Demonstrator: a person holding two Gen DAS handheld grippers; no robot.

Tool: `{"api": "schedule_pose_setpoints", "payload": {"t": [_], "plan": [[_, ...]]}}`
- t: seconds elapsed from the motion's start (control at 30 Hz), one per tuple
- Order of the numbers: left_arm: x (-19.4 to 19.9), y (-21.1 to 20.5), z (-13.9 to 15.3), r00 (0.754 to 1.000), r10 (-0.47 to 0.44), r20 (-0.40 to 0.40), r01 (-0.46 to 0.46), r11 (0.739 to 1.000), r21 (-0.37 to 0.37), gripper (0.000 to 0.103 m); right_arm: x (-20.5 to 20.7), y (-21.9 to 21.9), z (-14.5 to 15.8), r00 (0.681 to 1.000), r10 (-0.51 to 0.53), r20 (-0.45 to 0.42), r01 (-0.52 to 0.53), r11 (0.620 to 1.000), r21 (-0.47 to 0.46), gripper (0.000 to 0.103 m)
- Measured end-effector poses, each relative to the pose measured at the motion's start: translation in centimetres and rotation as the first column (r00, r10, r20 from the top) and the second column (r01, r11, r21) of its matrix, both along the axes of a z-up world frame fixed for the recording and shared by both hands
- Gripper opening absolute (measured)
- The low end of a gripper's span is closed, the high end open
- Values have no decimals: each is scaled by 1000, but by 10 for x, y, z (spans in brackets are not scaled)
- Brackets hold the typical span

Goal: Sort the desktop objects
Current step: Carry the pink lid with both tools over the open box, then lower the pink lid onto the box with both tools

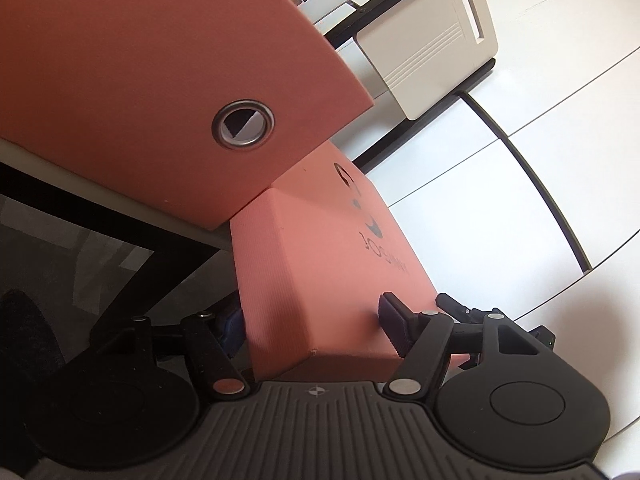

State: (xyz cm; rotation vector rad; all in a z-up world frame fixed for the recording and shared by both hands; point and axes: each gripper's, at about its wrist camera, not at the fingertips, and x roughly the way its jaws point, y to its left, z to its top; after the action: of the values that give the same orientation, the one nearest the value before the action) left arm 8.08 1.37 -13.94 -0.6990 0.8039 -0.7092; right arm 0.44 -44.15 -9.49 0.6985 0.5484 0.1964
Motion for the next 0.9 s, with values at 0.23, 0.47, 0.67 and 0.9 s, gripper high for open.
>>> {"api": "schedule_pose_setpoints", "payload": {"t": [0.23,0.47,0.67,0.9], "plan": [[-10,0,21,1000,-3,21,4,999,-39,73,-17,0,19,997,-35,73,35,999,-1,64],[-21,-12,55,999,-9,37,11,999,-41,73,-34,-7,31,989,-84,120,82,996,14,64],[-21,-23,82,994,-24,105,26,1000,-16,73,-42,-10,43,981,-110,160,105,994,41,64],[-15,-22,111,984,-20,177,23,1000,-15,73,-35,-5,68,970,-95,223,84,995,56,64]]}}
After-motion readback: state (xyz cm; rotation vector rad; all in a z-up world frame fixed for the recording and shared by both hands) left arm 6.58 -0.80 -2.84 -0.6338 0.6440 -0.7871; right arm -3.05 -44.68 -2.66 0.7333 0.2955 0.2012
